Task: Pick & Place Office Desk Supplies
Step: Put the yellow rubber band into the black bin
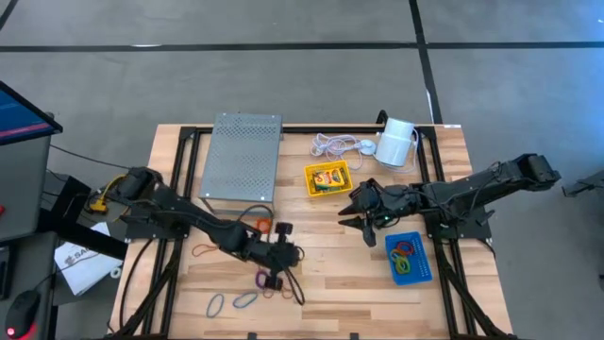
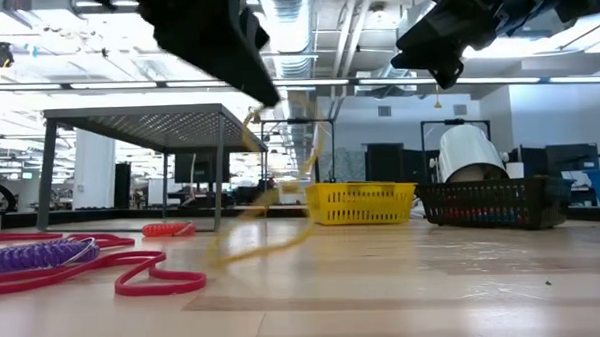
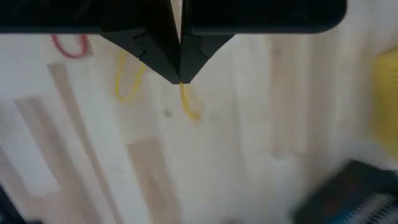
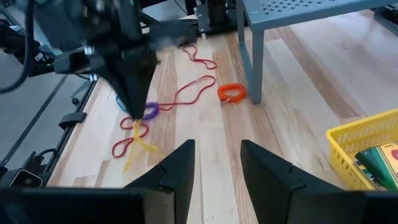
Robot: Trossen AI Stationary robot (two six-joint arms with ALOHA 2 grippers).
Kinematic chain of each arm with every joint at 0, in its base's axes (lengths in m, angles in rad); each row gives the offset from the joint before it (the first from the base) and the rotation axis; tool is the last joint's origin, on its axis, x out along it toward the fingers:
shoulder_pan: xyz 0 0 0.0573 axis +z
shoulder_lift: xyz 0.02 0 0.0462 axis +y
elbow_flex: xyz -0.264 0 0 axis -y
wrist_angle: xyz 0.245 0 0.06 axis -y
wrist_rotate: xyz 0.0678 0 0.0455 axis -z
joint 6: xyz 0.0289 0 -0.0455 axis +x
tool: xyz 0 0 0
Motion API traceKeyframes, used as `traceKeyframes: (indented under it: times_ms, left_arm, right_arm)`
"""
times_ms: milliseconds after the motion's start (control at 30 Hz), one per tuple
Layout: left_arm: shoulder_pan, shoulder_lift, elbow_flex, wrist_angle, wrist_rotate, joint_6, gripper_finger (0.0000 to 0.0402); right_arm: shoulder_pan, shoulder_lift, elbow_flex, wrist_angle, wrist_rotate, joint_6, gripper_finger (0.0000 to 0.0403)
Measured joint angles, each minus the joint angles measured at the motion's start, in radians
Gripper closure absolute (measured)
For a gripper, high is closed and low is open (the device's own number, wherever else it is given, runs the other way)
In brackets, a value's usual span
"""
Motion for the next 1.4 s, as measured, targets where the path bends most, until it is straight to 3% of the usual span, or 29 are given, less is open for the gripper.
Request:
traceKeyframes:
  times_ms: [200,433,700,867,1400]
  left_arm:
    - [0.016,-0.096,0.000,0.025,-0.115,-0.049,0.0401]
    - [0.040,-0.157,0.000,0.063,-0.129,-0.025,0.0401]
    - [0.081,-0.181,0.000,0.076,-0.129,0.001,0.0401]
    - [0.100,-0.181,0.000,0.119,-0.129,0.037,0.0401]
    - [0.109,-0.181,0.000,0.152,-0.128,0.089,0.0401]
  right_arm:
    - [0.003,0.000,0.000,0.065,0.000,0.010,0.0275]
    - [0.041,0.000,0.000,0.153,0.004,-0.018,0.0268]
    - [0.039,0.023,0.000,0.216,0.023,-0.087,0.0203]
    - [0.032,0.114,0.001,0.338,0.024,-0.051,0.0168]
    - [0.013,0.288,0.109,0.365,0.034,-0.098,0.0195]
